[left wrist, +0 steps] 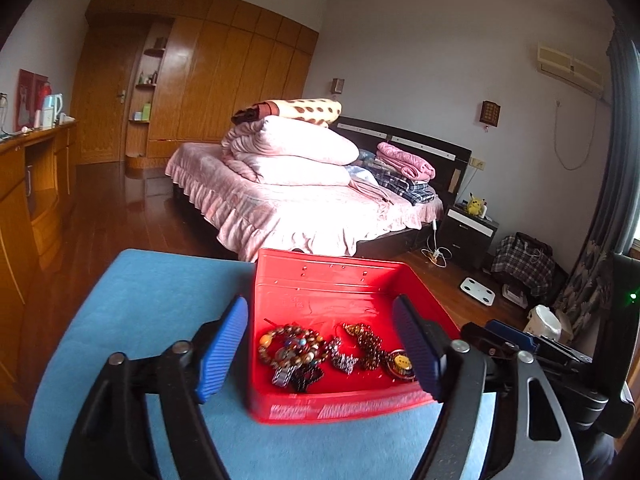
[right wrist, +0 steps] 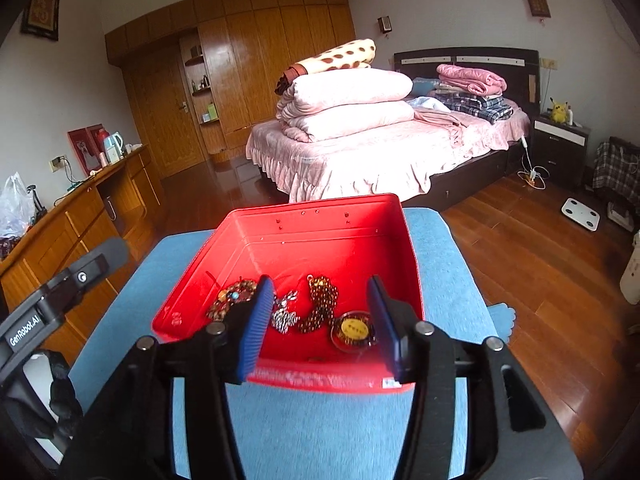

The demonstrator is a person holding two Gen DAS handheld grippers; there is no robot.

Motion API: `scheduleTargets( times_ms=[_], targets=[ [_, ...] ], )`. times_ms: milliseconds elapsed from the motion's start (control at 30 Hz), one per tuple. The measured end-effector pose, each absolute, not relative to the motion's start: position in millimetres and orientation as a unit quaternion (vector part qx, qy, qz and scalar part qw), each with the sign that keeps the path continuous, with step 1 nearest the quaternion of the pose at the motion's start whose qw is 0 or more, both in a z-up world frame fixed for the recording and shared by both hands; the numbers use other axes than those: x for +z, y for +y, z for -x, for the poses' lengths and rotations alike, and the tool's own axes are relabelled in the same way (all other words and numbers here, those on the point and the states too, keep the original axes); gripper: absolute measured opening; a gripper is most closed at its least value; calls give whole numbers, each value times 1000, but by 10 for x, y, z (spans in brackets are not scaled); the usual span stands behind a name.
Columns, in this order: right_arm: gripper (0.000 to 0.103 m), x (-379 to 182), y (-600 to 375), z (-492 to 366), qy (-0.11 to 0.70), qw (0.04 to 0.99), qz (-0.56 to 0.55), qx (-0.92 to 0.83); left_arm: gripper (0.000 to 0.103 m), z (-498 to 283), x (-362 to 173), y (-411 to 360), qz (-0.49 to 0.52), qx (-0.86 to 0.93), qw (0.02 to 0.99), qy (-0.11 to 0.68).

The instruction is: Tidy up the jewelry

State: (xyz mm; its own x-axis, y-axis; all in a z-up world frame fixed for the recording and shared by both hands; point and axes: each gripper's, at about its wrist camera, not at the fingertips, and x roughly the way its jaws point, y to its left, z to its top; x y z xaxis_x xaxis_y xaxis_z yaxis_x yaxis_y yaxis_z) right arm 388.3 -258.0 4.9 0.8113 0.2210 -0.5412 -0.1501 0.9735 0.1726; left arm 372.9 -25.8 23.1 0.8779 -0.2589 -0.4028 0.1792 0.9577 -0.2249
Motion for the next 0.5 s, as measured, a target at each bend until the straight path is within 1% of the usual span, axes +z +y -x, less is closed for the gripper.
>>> scheduleTargets(
  times_ms=[33,67,100,133,167,200,233,300,400,500],
  targets=[
    [57,50,-2589,-3827,289,950,-61,99,79,-3653,235,-233,93,-110,965,219],
    [58,52,-2592,-3752,287,951,-61,101,80,-3577,236,-212,96,-108,965,217],
    [62,55,-2593,-3681,286,951,-60,103,81,-3510,236,-199,96,-109,966,216],
    [70,58,-2599,-3622,285,951,-60,105,82,-3445,231,-187,95,-108,966,216],
    [75,61,-2599,-3550,282,952,-60,106,83,-3354,221,-185,92,-105,967,214],
    [86,67,-2600,-3479,279,952,-60,107,84,-3297,221,-190,88,-104,967,213],
    [89,77,-2609,-3428,276,953,-60,108,85,-3229,229,-190,84,-102,968,212],
    [90,92,-2594,-3309,272,954,-59,112,87,-3110,248,-194,78,-99,969,211],
    [95,107,-2588,-3168,273,953,-60,119,90,-2936,250,-202,72,-99,969,213],
    [97,127,-2588,-3044,271,953,-56,123,91,-2788,261,-219,64,-97,970,214]
  ],
)
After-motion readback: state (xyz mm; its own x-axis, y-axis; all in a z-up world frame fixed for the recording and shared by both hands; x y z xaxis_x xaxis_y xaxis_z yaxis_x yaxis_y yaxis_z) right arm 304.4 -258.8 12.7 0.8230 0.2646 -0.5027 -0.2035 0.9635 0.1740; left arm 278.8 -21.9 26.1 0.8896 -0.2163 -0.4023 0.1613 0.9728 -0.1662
